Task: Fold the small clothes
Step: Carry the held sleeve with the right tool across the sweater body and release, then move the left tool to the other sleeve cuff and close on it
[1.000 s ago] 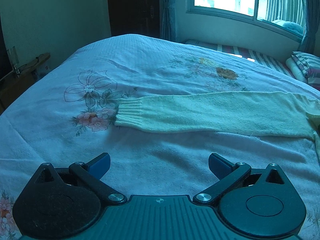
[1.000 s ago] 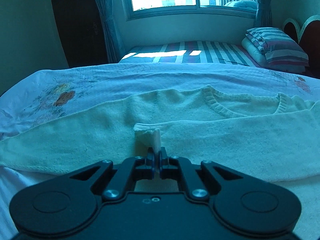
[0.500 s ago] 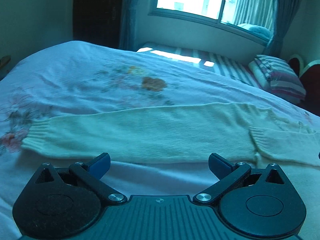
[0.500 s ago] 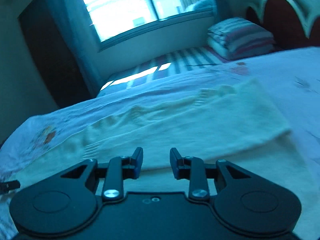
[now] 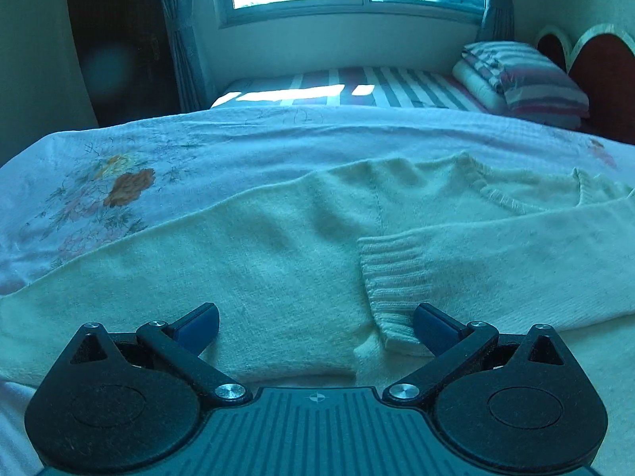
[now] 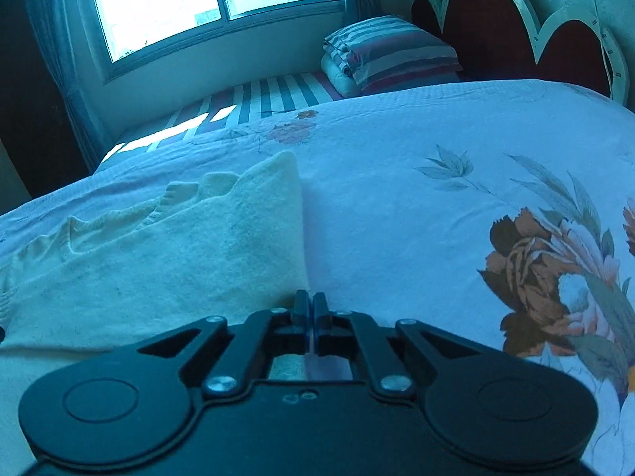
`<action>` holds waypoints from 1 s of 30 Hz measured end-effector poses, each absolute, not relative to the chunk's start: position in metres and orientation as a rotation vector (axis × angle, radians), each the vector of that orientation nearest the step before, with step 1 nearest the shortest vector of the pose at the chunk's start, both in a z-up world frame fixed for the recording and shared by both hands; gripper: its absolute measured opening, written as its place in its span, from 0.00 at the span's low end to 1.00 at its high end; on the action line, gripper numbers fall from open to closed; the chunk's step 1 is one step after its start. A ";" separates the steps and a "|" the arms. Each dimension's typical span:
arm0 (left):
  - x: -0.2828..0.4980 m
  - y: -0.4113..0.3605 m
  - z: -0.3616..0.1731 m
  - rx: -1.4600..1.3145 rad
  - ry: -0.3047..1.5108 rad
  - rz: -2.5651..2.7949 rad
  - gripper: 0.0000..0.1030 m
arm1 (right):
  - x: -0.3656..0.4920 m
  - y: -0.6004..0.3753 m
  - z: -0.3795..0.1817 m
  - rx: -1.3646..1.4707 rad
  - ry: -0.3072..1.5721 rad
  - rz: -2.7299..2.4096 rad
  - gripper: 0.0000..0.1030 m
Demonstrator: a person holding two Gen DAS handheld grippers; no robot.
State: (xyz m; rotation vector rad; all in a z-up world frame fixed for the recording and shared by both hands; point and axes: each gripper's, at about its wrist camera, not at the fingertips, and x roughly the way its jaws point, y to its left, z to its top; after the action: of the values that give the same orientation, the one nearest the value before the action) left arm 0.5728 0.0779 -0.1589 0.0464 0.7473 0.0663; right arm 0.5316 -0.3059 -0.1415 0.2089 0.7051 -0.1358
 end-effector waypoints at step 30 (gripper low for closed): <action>0.579 0.076 -0.163 0.026 0.780 0.121 1.00 | 0.546 -0.304 -0.146 0.154 0.775 -0.085 0.22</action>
State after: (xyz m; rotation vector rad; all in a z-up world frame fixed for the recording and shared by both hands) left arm 0.5788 0.0755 -0.1625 0.0257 0.7800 0.1206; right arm 0.5460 -0.3040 -0.1460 0.1538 0.7753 -0.0847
